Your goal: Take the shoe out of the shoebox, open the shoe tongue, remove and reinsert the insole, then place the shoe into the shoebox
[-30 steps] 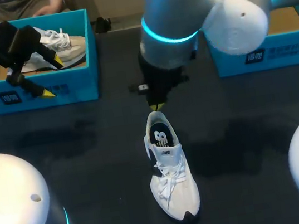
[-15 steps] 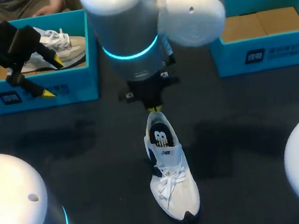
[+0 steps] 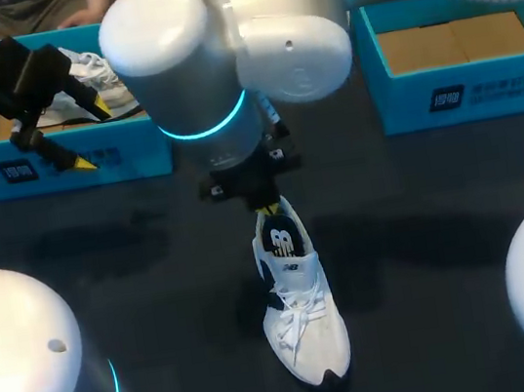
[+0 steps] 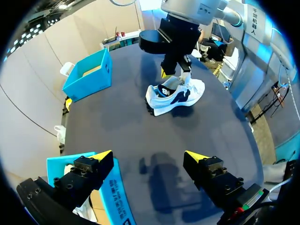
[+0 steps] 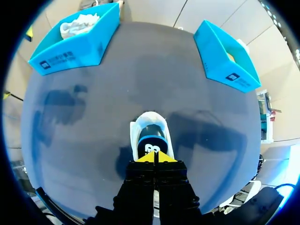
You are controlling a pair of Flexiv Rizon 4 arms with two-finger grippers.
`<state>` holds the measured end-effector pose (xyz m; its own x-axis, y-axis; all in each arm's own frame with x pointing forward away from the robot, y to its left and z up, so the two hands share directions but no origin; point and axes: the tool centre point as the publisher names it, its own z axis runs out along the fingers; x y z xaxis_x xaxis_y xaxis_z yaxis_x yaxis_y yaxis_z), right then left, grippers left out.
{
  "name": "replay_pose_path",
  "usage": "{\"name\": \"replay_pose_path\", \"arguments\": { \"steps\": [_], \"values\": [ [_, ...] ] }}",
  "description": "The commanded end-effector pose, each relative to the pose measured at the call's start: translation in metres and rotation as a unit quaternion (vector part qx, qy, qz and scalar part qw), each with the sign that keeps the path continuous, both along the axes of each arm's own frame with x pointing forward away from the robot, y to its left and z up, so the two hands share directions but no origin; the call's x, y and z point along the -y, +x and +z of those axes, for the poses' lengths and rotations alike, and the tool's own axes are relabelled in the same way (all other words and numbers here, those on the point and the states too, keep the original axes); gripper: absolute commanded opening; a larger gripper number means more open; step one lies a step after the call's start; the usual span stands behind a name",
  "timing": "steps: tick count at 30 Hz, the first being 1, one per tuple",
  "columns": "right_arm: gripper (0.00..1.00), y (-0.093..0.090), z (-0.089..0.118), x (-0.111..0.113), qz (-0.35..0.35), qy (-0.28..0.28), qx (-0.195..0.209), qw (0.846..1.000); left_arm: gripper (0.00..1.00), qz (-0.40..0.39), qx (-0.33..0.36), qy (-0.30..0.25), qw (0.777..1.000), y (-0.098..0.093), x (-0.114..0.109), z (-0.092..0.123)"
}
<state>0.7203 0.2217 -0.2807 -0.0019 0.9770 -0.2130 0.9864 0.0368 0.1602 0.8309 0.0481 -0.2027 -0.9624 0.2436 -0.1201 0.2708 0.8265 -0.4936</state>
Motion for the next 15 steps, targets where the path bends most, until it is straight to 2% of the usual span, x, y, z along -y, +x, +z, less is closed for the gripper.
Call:
{"name": "replay_pose_path", "arguments": {
  "steps": [1,4,6,8,15],
  "values": [
    [0.0,-0.009,-0.008,-0.006,-0.028,-0.019,0.018,0.999,1.0,0.0,0.0,0.002,1.0,-0.001,0.0,0.0],
    [0.0,-0.012,-0.023,-0.004,-0.032,-0.028,0.031,0.999,1.0,0.0,0.0,0.002,1.0,-0.001,0.0,0.0],
    [0.0,-0.014,-0.032,-0.007,-0.04,-0.059,0.021,0.997,1.0,0.0,0.0,0.002,1.0,-0.001,0.0,0.0],
    [0.0,-0.021,-0.039,-0.012,-0.041,-0.062,0.032,0.997,1.0,0.0,0.0,0.002,1.0,-0.001,0.0,0.0],
    [0.0,-0.021,-0.039,-0.012,-0.041,-0.062,0.032,0.997,1.0,0.0,0.0,0.002,1.0,-0.001,0.0,0.0]
  ]
}}
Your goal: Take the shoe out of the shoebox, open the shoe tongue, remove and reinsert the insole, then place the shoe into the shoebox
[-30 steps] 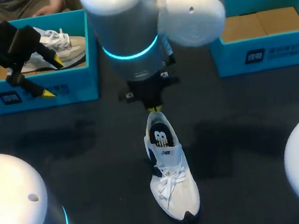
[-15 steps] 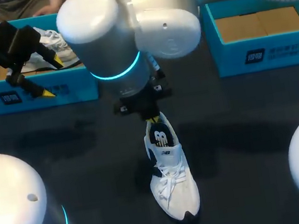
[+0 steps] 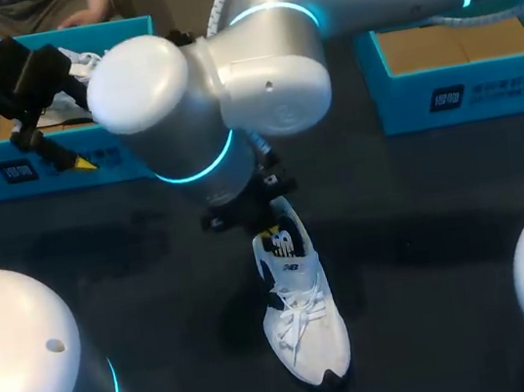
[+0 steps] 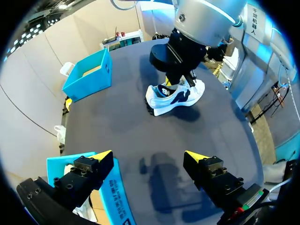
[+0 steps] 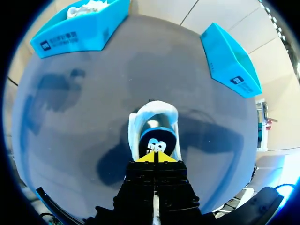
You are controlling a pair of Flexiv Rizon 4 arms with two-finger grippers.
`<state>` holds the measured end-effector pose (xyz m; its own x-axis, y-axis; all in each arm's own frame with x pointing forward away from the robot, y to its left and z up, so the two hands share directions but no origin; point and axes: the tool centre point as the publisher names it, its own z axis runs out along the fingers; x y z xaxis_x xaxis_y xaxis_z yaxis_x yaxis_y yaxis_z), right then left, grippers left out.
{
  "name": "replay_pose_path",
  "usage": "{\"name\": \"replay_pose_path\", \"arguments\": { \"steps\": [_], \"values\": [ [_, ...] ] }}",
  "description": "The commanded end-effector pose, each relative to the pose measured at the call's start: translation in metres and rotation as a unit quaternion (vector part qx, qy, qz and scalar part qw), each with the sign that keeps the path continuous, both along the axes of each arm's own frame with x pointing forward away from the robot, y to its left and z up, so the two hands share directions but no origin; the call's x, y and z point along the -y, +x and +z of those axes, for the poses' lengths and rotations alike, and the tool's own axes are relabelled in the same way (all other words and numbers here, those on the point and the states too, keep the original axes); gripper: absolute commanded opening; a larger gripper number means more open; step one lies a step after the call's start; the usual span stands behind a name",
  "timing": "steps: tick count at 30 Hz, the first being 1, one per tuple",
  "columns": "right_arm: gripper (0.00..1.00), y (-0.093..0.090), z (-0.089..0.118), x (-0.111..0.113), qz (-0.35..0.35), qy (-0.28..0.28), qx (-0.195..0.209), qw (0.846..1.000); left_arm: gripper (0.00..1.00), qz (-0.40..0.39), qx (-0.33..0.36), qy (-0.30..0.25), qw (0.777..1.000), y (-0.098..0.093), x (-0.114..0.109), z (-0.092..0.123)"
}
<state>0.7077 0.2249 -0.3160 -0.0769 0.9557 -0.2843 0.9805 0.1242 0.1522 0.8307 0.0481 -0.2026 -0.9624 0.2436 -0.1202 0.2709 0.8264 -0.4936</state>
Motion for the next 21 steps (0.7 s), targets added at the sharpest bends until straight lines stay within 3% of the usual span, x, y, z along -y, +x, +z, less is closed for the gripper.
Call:
{"name": "replay_pose_path", "arguments": {
  "steps": [1,7,21],
  "values": [
    [0.0,-0.008,-0.004,-0.009,-0.078,-0.024,0.037,0.996,1.0,0.0,0.0,0.002,1.0,-0.001,0.0,0.0],
    [0.0,-0.008,-0.005,-0.005,-0.077,-0.028,0.039,0.996,1.0,0.0,0.0,0.002,1.0,-0.001,0.0,0.0],
    [0.0,-0.016,-0.04,0.032,-0.121,-0.032,0.032,0.992,1.0,0.0,0.0,0.002,1.0,-0.001,0.0,0.0]
  ]
}}
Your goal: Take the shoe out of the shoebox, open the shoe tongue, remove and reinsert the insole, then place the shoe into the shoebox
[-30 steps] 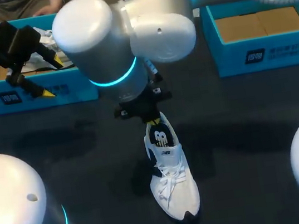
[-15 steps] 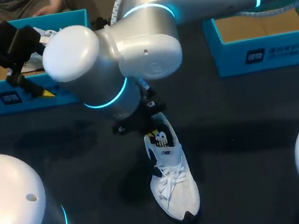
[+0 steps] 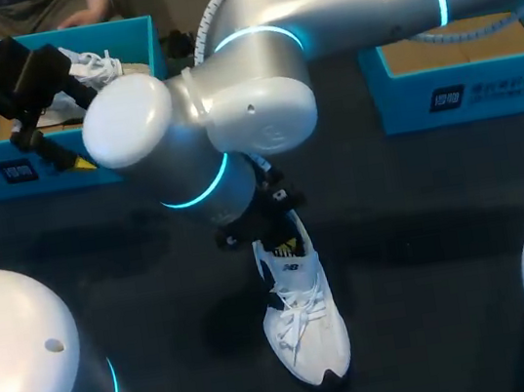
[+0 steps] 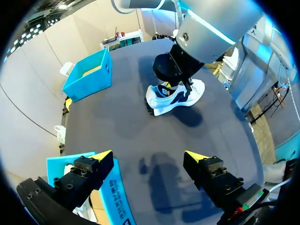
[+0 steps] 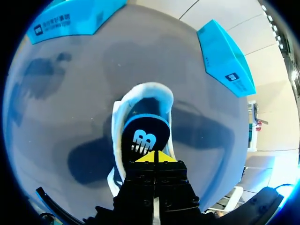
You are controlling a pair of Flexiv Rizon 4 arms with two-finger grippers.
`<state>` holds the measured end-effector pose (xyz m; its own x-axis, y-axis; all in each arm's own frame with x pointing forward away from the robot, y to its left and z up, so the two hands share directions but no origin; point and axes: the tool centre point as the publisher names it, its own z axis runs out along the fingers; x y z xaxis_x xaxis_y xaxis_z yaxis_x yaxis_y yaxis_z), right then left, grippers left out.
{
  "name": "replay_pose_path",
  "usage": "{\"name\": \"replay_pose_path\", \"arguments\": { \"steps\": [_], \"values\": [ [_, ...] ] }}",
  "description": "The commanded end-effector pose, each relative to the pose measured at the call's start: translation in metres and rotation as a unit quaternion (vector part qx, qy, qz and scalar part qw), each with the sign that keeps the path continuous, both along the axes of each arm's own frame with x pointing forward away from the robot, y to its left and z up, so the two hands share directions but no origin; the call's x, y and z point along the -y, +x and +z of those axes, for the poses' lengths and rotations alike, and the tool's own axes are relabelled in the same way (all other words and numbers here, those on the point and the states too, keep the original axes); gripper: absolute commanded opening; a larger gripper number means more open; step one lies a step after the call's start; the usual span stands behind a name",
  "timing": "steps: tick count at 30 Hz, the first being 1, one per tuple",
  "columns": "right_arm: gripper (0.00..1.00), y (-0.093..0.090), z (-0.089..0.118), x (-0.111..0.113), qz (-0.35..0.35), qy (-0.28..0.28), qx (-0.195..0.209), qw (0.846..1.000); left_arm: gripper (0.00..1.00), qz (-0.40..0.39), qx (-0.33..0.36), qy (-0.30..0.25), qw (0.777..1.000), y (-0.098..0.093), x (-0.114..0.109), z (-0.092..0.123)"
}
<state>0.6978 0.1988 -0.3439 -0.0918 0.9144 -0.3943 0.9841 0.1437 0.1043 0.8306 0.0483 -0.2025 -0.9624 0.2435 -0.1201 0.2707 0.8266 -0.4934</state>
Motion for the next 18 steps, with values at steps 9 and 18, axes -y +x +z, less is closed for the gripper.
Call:
{"name": "replay_pose_path", "arguments": {
  "steps": [9,18],
  "values": [
    [0.0,0.0,-0.038,0.014,-0.124,0.016,0.037,0.992,1.0,0.0,0.0,0.001,1.0,-0.001,0.0,0.0],
    [0.0,0.009,-0.061,0.005,-0.107,0.034,0.016,0.994,1.0,0.0,0.0,0.001,1.0,-0.001,0.0,0.0]
  ]
}}
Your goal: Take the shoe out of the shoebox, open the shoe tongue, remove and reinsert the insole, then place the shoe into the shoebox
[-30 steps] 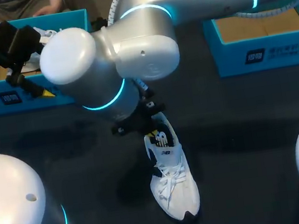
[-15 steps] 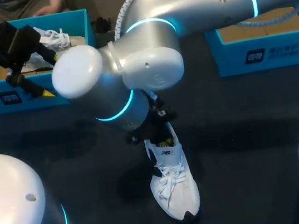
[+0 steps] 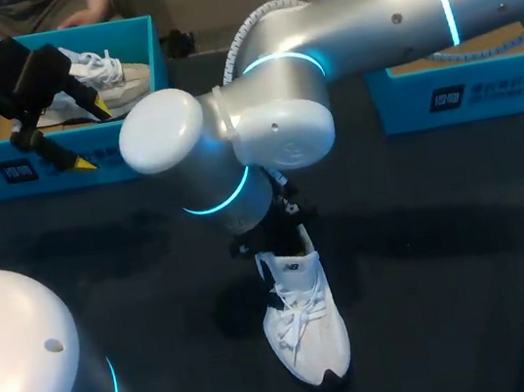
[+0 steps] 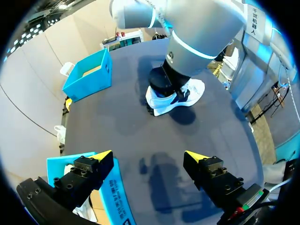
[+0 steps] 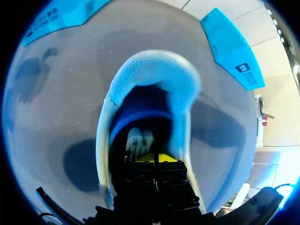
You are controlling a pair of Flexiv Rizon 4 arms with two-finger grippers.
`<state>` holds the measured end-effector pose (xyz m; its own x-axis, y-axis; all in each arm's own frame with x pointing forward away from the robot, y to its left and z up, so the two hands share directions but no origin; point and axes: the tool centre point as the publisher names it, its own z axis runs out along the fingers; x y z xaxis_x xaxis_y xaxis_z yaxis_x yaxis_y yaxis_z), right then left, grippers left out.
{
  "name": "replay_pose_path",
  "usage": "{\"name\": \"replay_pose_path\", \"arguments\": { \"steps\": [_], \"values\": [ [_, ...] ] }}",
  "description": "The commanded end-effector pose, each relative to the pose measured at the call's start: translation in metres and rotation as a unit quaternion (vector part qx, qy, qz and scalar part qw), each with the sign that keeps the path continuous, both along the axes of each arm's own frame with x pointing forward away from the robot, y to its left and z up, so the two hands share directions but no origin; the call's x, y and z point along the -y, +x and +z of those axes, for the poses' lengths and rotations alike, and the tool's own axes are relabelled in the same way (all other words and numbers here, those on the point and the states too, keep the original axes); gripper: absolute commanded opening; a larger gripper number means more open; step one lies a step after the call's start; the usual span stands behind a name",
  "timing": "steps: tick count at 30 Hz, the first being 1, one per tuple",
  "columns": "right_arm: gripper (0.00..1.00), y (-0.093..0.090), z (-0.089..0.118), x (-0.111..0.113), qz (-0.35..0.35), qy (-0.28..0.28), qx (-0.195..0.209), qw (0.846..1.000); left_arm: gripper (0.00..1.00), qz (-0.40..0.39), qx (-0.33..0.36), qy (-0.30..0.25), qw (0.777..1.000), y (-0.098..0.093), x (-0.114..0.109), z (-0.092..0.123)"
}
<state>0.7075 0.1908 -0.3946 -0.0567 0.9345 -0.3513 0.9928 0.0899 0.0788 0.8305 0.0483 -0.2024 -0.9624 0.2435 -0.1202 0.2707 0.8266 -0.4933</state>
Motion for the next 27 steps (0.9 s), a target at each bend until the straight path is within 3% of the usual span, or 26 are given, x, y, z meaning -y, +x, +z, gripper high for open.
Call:
{"name": "replay_pose_path", "arguments": {
  "steps": [1,9,12,19,27],
  "values": [
    [0.0,-0.002,-0.007,-0.004,-0.081,0.01,0.033,0.996,1.0,0.0,0.0,0.001,1.0,-0.001,0.0,0.0],
    [0.0,-0.009,0.022,-0.002,-0.077,-0.017,0.057,0.995,1.0,0.0,0.0,0.001,1.0,-0.001,0.0,0.0],
    [0.0,-0.009,0.024,0.001,-0.084,0.013,0.058,0.995,1.0,0.0,0.0,0.001,1.0,-0.001,0.0,0.0],
    [0.0,0.001,0.009,0.0,-0.061,0.129,0.027,0.989,1.0,0.0,0.0,0.001,1.0,-0.001,0.0,0.0],
    [0.0,0.013,-0.014,-0.016,-0.037,0.177,-0.008,0.984,1.0,0.0,0.0,0.001,1.0,-0.001,0.0,0.0]
  ]
}}
